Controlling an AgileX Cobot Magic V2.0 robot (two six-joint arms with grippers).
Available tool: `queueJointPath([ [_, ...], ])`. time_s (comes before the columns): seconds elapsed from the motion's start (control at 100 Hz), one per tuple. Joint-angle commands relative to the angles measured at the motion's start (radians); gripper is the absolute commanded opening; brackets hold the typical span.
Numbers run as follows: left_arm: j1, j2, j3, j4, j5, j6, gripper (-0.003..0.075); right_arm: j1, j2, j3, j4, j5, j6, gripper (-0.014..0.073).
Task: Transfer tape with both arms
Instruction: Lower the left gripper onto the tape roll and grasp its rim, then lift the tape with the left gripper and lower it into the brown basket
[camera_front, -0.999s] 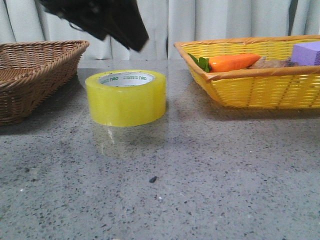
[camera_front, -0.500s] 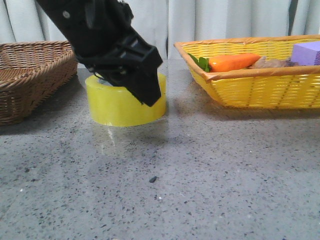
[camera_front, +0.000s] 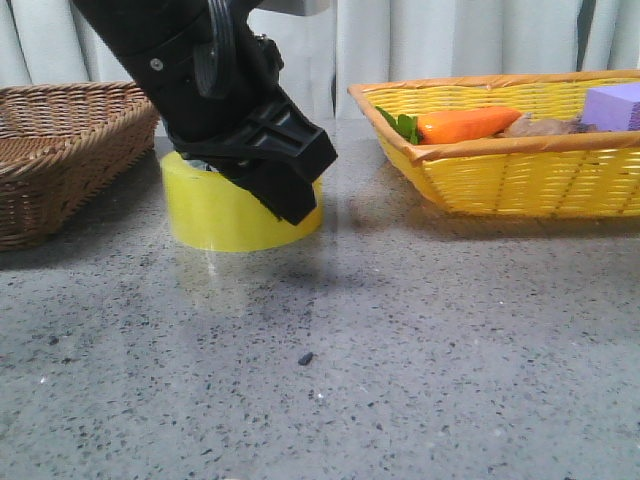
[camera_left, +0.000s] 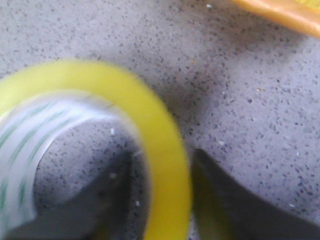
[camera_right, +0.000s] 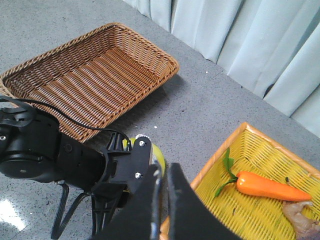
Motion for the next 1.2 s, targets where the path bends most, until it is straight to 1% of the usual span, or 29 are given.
queueJointPath([
  [0.0,-0.005,-0.035,-0.033,-0.005,-0.047,-0.004,0.0080,-0.003,-0.029,-0.028,-0.016,-0.063,-0.005,-0.0074],
  [0.09,-0.005,-0.035,-0.033,-0.005,-0.055,-0.004,0.0006,-0.003,-0.029,-0.028,-0.016,-0.063,-0.005,-0.0074],
  [0.14,-0.005,-0.035,-0.033,-0.005,-0.059,-0.004,-0.0021,-0.003,-0.029,-0.028,-0.016,-0.063,-0.005,-0.0074],
  [0.39,-0.005,-0.048,-0.043,-0.005,-0.042,-0.004,-0.0020,-0.003,-0.029,-0.028,-0.016,-0.063,-0.005,-0.0074],
  [0.55,0.009,-0.083,-0.116,0.026,0.049,-0.004,-0.0020,-0.003,-0.029,-0.028,-0.016,-0.063,-0.005,-0.0074],
  [0.69,0.049,-0.141,-0.199,0.039,0.119,-0.004,-0.0020,-0.003,-0.027,-0.028,-0.018,-0.065,-0.005,-0.0074],
  [0.81,0.111,-0.204,-0.262,0.063,0.170,-0.004,-0.0020,-0.003,-0.027,-0.028,-0.018,-0.069,-0.005,-0.0074],
  [0.88,0.166,-0.240,-0.284,0.076,0.202,-0.004,-0.0020,-0.003,-0.027,-0.028,-0.018,-0.071,-0.005,-0.0074],
  [1.019,0.306,-0.295,-0.289,0.071,0.240,-0.004,-0.0020,-0.003,-0.027,-0.028,-0.018,-0.075,-0.005,-0.0074],
  [1.149,0.437,-0.298,-0.287,0.051,0.327,-0.004,-0.0020,-0.003,-0.027,-0.028,-0.018,-0.088,-0.005,-0.0074],
  [1.189,0.462,-0.296,-0.283,0.047,0.339,-0.004,-0.0020,-0.003,-0.027,-0.028,-0.018,-0.093,-0.005,-0.0074],
])
